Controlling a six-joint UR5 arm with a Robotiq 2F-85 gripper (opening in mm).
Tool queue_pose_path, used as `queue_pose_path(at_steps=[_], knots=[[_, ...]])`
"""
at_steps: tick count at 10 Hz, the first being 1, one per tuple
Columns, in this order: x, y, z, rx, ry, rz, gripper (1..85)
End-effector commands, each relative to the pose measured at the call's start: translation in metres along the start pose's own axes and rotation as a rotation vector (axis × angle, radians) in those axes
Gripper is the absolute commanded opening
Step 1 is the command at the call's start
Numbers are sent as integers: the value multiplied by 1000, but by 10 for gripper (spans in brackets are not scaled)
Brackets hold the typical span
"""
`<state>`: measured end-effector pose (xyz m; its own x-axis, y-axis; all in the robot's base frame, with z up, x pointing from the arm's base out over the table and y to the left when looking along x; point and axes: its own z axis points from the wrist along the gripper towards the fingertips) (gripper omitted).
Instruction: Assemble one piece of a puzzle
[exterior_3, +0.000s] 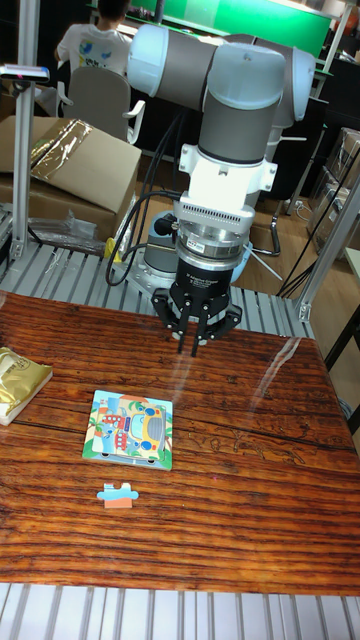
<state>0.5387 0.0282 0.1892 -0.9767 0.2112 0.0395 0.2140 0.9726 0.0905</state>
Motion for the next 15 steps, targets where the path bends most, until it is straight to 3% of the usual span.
queue_pose_path(at_steps=[1,4,6,15], knots=[[1,5,-1,-20,5,24,13],[6,-5,-2,20,23,1,13],[6,-6,-3,25,25,-2,13],[9,-7,0,13,28,-3,13]])
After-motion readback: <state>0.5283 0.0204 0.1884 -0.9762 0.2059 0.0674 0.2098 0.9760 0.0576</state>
